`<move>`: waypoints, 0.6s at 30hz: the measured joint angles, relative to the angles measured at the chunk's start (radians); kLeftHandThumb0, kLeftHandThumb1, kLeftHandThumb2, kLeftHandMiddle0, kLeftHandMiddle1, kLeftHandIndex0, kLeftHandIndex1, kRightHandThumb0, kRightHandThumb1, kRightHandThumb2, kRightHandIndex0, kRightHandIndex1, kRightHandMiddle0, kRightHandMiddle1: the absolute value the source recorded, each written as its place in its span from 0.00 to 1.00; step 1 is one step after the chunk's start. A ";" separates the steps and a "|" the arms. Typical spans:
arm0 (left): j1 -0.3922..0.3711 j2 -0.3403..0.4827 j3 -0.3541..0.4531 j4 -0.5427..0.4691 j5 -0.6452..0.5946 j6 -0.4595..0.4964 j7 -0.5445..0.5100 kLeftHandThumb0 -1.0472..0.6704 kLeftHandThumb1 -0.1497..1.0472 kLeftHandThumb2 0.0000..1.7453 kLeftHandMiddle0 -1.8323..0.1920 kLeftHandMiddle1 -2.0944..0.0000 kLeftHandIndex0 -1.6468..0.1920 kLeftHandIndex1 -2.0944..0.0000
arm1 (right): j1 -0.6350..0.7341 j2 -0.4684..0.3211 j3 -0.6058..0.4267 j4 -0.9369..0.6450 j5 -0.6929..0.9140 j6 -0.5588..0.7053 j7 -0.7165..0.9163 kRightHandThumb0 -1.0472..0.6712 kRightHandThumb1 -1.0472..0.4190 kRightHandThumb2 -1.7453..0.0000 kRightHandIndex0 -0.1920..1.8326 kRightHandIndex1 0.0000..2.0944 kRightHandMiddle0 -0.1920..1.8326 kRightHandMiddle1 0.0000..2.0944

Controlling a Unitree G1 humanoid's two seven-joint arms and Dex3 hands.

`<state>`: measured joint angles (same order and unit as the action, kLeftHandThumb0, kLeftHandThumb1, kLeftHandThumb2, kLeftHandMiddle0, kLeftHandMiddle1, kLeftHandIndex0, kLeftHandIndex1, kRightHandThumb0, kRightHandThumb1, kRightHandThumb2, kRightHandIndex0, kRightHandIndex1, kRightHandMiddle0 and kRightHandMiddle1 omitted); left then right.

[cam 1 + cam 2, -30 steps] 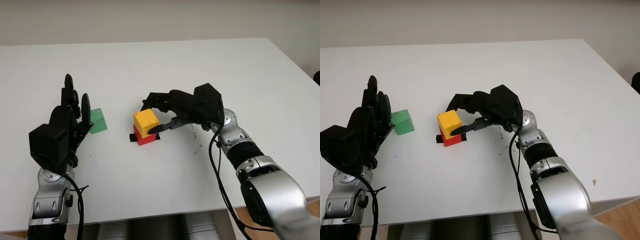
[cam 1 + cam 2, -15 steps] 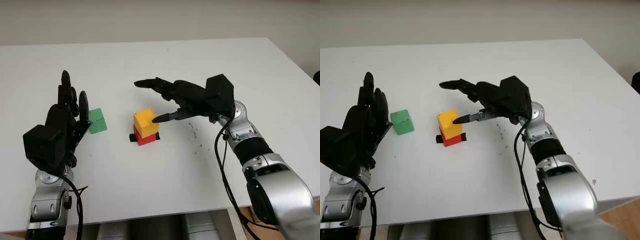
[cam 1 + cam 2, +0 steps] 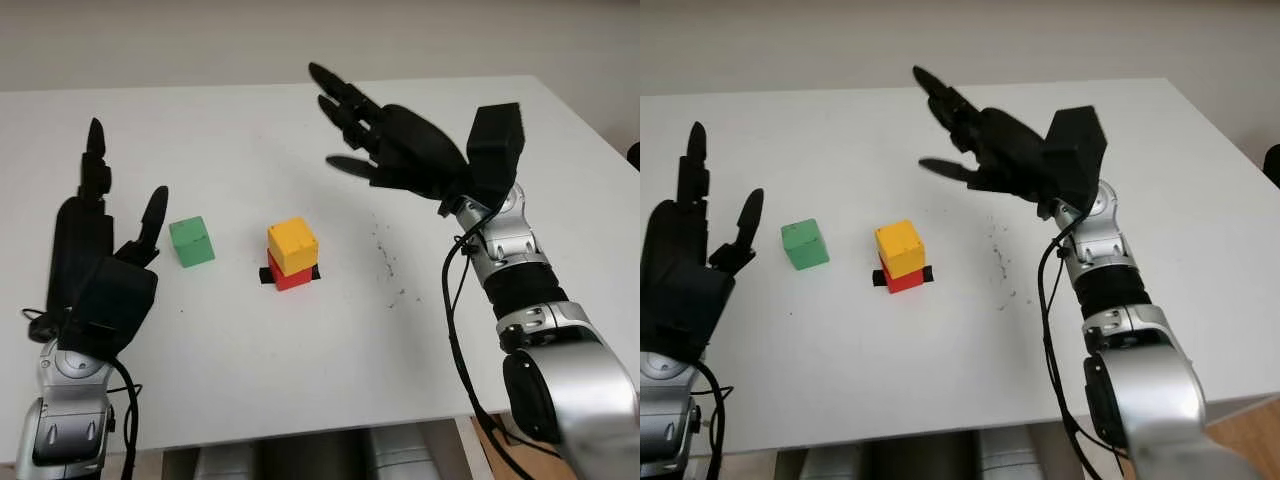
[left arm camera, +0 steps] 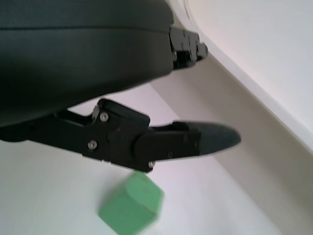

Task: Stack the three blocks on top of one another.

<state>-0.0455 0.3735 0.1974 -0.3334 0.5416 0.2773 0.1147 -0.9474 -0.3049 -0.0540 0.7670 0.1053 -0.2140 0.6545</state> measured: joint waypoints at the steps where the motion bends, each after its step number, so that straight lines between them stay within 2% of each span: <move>1: 0.004 0.016 0.000 0.000 0.023 0.008 -0.004 0.24 1.00 0.08 0.76 0.95 0.81 0.94 | -0.009 -0.006 -0.006 0.001 0.002 0.006 -0.007 0.14 0.00 0.73 0.00 0.00 0.01 0.01; 5: 0.013 0.072 0.010 -0.002 0.025 0.016 -0.079 0.22 0.98 0.04 0.86 0.99 0.84 0.96 | -0.038 -0.015 -0.021 0.009 0.014 0.020 -0.018 0.15 0.00 0.74 0.00 0.00 0.01 0.01; 11: 0.022 0.162 0.012 0.007 0.024 0.035 -0.209 0.11 0.96 0.03 0.98 1.00 0.88 0.98 | -0.044 -0.014 -0.024 0.037 0.020 0.019 -0.021 0.15 0.00 0.77 0.00 0.00 0.01 0.02; 18: 0.011 0.251 -0.029 0.052 0.040 0.058 -0.340 0.06 0.94 0.03 1.00 1.00 0.92 0.98 | -0.044 -0.014 -0.033 0.051 0.021 0.006 -0.042 0.13 0.00 0.80 0.00 0.00 0.03 0.03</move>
<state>-0.0343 0.6241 0.1688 -0.2812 0.5813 0.3357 -0.2250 -0.9913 -0.3189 -0.0866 0.8178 0.1267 -0.2081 0.6130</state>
